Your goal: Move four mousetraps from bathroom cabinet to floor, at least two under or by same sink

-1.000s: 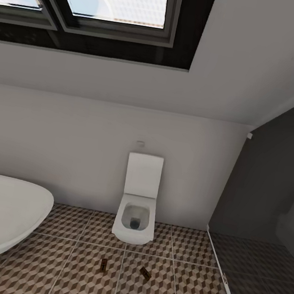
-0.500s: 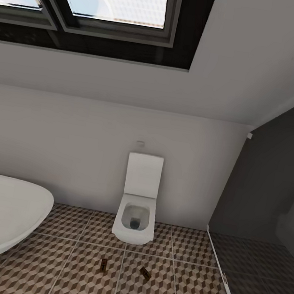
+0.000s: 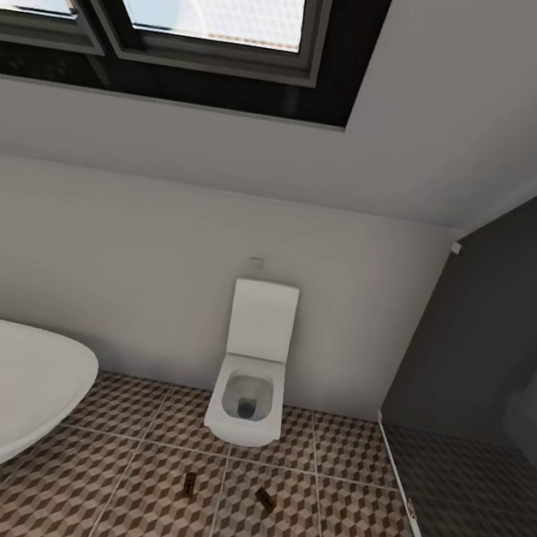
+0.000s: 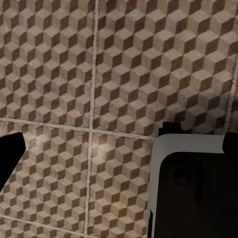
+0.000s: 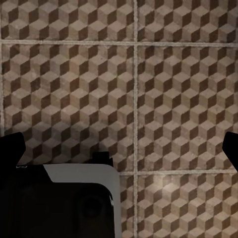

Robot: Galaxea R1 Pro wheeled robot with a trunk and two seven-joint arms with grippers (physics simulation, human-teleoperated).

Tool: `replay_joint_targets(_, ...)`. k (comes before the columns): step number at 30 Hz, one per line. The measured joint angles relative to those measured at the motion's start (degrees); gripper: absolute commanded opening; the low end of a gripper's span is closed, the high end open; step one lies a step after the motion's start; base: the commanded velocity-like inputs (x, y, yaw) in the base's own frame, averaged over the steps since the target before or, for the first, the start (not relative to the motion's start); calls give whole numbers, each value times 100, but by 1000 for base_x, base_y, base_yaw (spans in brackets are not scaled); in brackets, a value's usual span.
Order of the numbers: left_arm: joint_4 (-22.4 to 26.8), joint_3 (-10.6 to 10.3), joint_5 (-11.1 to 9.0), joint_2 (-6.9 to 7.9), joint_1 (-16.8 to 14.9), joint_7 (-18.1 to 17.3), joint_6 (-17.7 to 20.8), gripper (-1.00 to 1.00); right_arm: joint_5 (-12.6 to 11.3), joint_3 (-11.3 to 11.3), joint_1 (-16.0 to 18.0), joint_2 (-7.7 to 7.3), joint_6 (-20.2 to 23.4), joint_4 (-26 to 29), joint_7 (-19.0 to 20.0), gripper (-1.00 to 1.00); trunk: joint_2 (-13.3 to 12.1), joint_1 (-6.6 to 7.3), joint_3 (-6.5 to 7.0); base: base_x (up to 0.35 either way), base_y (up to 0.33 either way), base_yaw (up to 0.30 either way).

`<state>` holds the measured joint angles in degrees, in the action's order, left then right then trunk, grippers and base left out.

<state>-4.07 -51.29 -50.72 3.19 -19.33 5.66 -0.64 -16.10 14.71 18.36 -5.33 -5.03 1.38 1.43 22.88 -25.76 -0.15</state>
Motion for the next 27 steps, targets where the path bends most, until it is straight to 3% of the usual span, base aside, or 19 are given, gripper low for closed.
replay_joint_targets(27,0,0,0,0,0,0,0,100,0,4,-1,2,-2,0,0,100,0,0,0,0,0,0)
